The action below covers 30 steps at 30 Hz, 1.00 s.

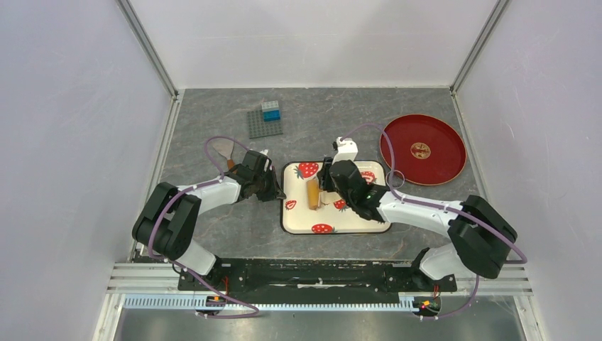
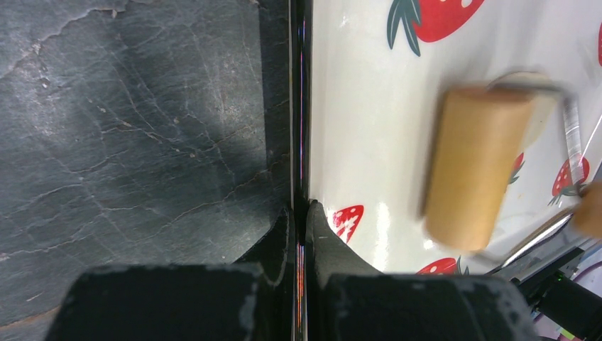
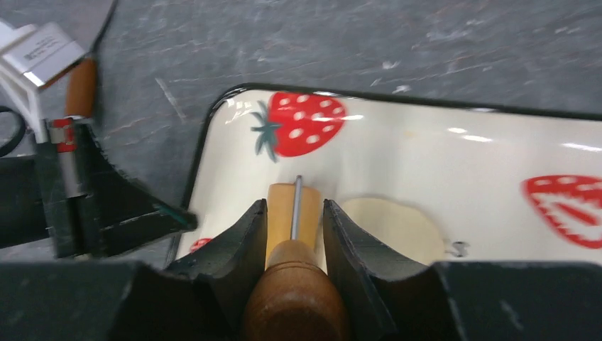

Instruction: Roll out the dumpling wrappers from the dough

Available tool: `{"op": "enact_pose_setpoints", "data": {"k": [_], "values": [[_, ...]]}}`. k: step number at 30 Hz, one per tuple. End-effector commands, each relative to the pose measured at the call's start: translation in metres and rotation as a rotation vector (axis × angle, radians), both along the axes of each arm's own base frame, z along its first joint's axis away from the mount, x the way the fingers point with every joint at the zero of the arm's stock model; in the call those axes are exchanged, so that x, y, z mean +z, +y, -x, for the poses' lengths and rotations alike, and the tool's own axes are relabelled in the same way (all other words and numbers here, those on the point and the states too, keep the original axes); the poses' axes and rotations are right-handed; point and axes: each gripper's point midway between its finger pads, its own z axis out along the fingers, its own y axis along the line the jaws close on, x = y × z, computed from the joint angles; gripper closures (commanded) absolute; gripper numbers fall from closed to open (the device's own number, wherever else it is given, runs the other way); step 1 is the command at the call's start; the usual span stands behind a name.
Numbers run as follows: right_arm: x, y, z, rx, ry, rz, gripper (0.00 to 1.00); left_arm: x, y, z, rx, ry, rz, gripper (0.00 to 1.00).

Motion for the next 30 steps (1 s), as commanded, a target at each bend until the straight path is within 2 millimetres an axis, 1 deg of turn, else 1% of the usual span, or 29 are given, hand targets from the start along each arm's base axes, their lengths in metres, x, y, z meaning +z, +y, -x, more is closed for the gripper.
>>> {"op": "enact_pose_setpoints", "data": {"k": [1, 6, 9, 11, 12, 13, 18, 21, 23, 25, 26, 30], "values": [[-0.076, -0.006, 0.049, 0.094, 0.23, 0.154, 1.0, -0.049, 0.034, 0.04, -0.007, 0.151, -0.196, 0.98], [-0.092, -0.017, 0.055, 0.071, 0.259, 0.199, 1.0, -0.049, 0.034, 0.04, -0.006, 0.15, -0.197, 0.98], [-0.088, -0.014, 0.055, 0.088, 0.252, 0.19, 1.0, -0.049, 0.034, 0.04, -0.006, 0.148, -0.196, 0.98], [-0.075, -0.006, 0.051, 0.114, 0.234, 0.176, 1.0, -0.049, 0.034, 0.04, -0.004, 0.148, -0.197, 0.98], [-0.065, -0.001, 0.047, 0.12, 0.213, 0.162, 1.0, -0.049, 0.034, 0.04, -0.004, 0.149, -0.197, 0.98], [-0.059, -0.002, 0.047, 0.12, 0.209, 0.165, 1.0, -0.049, 0.034, 0.04, -0.004, 0.15, -0.197, 0.98], [0.0, 0.014, 0.029, 0.125, 0.118, 0.114, 1.0, -0.049, 0.034, 0.04, -0.005, 0.151, -0.198, 0.98], [0.035, 0.024, 0.022, 0.128, 0.076, 0.063, 1.0, -0.049, 0.034, 0.04, -0.005, 0.15, -0.198, 0.98], [0.051, 0.025, 0.019, 0.121, 0.053, 0.043, 1.0, -0.048, 0.034, 0.039, -0.006, 0.149, -0.196, 0.98], [0.063, 0.023, 0.014, 0.103, 0.029, 0.042, 1.0, -0.048, 0.034, 0.04, -0.006, 0.148, -0.196, 0.98], [0.066, 0.021, 0.012, 0.094, 0.022, 0.049, 1.0, -0.049, 0.034, 0.04, -0.005, 0.15, -0.196, 0.98], [0.068, 0.007, 0.0, 0.046, 0.005, 0.079, 1.0, -0.049, 0.034, 0.04, -0.005, 0.149, -0.196, 0.98]]}}
